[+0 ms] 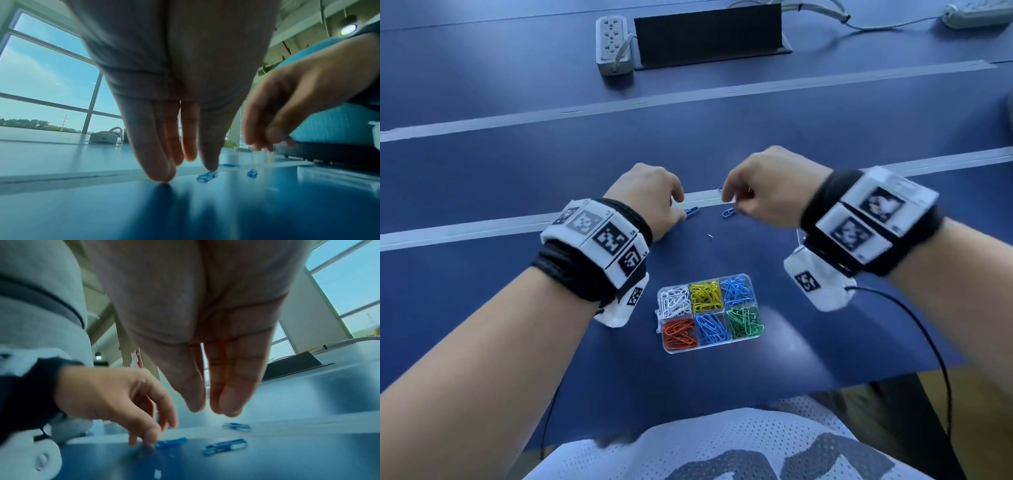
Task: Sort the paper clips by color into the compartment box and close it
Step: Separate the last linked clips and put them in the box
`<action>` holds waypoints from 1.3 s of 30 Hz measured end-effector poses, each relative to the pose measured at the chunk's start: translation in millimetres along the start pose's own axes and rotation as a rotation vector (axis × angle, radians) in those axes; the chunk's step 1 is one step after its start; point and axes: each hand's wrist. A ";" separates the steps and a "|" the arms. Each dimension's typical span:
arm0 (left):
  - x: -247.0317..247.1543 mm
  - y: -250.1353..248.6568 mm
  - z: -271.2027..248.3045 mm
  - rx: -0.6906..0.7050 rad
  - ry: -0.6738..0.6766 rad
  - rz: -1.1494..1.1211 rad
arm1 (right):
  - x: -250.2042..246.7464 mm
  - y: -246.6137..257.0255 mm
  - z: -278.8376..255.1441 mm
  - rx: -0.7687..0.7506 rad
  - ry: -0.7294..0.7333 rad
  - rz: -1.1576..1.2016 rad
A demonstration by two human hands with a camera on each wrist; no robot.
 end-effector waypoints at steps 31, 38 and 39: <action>-2.1 -18.6 20.5 0.025 0.167 0.166 | 5.7 -3.1 52.4 0.233 0.094 -0.099; 3.2 -20.3 23.9 -0.008 0.161 0.145 | 10.7 -4.5 47.7 0.196 0.082 -0.090; 3.5 -20.3 23.8 -0.007 0.153 0.140 | 11.0 -4.2 46.6 0.189 0.081 -0.086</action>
Point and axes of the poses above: each hand's wrist, its own z-axis towards the middle knuckle, its own x-axis out of the palm, y = z × x, and after that the axes turned 8 degrees about y, right-handed
